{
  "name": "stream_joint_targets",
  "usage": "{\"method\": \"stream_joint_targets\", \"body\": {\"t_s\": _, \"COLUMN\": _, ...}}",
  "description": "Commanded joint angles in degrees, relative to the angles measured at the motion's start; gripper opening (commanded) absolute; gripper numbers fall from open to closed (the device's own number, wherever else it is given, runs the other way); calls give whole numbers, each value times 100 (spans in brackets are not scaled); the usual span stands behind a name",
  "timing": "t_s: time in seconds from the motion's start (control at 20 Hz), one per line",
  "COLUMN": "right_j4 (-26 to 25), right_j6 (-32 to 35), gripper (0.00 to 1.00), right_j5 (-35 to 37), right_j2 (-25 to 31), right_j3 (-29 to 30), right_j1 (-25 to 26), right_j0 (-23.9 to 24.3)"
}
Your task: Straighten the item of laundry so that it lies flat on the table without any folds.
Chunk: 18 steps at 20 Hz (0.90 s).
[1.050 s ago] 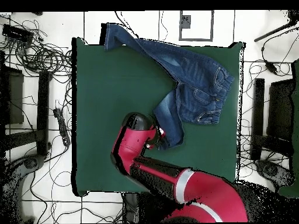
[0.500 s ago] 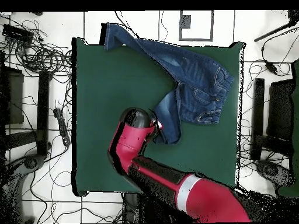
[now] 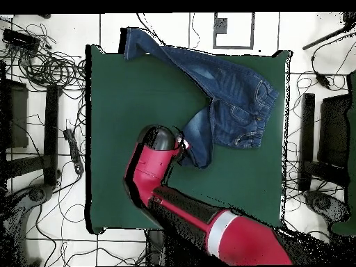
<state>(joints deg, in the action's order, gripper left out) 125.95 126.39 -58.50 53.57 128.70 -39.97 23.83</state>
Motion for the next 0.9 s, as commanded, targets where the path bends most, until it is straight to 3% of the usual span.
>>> {"method": "stream_joint_targets", "body": {"t_s": 0.05, "right_j4": 623, "right_j6": -154, "gripper": 0, "right_j5": 551, "right_j2": 558, "right_j3": 78, "right_j1": -73, "right_j0": -226}}
{"method": "stream_joint_targets", "body": {"t_s": 0.35, "right_j4": 546, "right_j6": -25, "gripper": 0, "right_j5": 518, "right_j2": 543, "right_j3": -66, "right_j1": -63, "right_j0": -343}}
{"method": "stream_joint_targets", "body": {"t_s": 0.9, "right_j4": 1096, "right_j6": -280, "gripper": 0, "right_j5": -218, "right_j2": 646, "right_j3": -502, "right_j1": -251, "right_j0": -505}}
